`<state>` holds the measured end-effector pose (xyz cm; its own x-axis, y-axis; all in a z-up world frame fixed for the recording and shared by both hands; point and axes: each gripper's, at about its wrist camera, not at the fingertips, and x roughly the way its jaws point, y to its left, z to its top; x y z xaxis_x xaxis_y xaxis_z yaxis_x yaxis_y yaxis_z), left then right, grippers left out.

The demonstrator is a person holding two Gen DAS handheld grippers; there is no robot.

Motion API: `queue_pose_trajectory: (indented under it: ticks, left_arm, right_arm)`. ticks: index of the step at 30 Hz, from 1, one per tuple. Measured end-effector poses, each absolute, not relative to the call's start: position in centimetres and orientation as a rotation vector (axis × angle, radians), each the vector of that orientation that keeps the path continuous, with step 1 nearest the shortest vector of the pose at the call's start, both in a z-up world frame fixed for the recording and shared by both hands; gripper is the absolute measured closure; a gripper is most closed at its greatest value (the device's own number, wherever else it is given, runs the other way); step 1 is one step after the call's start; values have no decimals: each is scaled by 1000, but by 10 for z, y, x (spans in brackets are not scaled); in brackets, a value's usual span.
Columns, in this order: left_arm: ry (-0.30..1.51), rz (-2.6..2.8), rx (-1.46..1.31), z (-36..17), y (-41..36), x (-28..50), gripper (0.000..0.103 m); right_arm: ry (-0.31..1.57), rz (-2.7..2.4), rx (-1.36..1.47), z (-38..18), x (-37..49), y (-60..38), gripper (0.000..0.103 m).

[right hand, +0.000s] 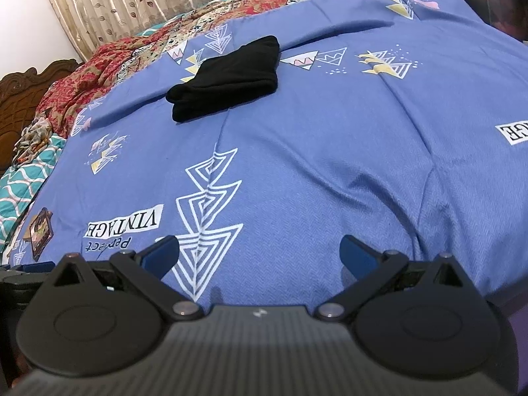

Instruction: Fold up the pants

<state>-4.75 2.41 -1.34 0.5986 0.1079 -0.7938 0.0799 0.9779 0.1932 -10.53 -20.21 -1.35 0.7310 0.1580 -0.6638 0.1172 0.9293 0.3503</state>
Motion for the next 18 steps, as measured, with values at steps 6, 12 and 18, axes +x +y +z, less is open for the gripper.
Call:
queue_pose_trajectory:
  ticks: [6, 12, 18]
  left_arm:
    - [972, -9, 216, -19, 21, -49, 0]
    - [999, -32, 199, -22, 20, -49, 0]
    - [1015, -58, 186, -25, 19, -50, 0]
  right_arm:
    - [762, 20, 390, -15, -105, -201, 0]
    - [765, 16, 394, -15, -106, -201, 0]
    - [768, 17, 393, -15, -106, -201, 0]
